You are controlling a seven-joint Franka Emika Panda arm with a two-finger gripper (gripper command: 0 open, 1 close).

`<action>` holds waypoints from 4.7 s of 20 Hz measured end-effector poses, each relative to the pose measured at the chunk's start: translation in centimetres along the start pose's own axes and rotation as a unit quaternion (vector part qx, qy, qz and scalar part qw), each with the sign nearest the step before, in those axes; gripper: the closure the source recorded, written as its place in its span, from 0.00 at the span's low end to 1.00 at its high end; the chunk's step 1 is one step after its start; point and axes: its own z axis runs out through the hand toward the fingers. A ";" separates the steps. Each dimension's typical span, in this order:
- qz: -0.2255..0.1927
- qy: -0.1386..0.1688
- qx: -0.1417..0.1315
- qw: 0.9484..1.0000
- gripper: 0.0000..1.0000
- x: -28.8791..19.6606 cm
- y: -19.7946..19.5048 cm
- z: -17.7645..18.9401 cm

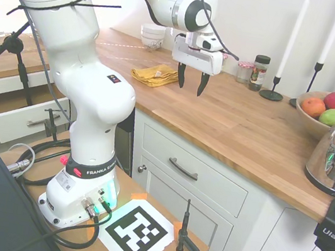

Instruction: Wipe the counter

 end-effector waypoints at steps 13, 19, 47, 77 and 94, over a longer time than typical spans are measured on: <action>-0.048 0.012 0.013 0.999 0.00 -3.2 -3.5 -1.2; -0.077 0.023 0.006 0.997 0.00 -6.8 -8.5 -2.2; -0.134 0.017 -0.019 0.991 0.00 -13.3 -26.2 0.8; -0.071 -0.013 -0.027 0.997 1.00 -13.0 -28.3 4.7; -0.053 -0.009 -0.028 0.998 1.00 -10.3 -27.5 4.6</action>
